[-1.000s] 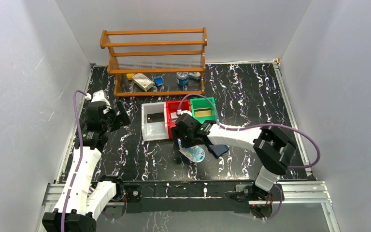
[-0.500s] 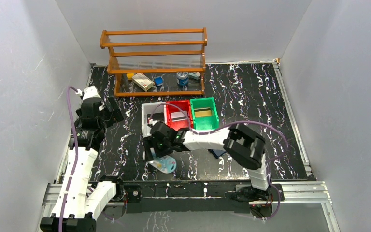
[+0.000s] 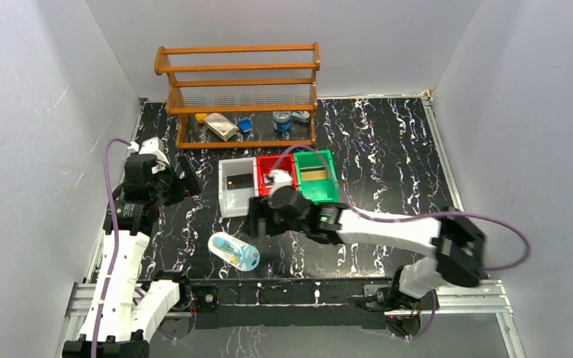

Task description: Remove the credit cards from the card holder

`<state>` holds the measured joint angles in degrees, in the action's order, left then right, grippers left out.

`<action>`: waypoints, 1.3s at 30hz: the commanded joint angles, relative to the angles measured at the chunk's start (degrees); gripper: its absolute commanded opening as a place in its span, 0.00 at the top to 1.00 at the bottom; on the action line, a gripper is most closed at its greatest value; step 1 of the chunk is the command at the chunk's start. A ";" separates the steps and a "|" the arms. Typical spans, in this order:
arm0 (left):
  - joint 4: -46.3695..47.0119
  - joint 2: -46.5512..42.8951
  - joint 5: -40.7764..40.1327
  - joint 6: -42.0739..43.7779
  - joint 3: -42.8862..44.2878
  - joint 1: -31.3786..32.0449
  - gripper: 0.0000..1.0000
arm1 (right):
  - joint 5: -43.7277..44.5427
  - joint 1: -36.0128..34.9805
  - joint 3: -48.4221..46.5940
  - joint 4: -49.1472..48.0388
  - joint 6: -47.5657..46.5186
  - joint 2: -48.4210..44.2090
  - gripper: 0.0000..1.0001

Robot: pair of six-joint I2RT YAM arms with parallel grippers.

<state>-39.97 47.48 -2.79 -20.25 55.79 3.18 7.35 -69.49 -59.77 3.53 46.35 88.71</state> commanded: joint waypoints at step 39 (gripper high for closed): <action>8.16 13.17 -17.94 -42.34 -29.05 46.69 0.02 | 39.72 0.17 17.86 38.68 22.48 -38.70 0.02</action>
<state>-24.01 61.67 -8.99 -59.24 29.43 51.86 43.03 -69.36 -40.40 38.46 67.29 50.92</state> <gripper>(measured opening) 0.982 0.983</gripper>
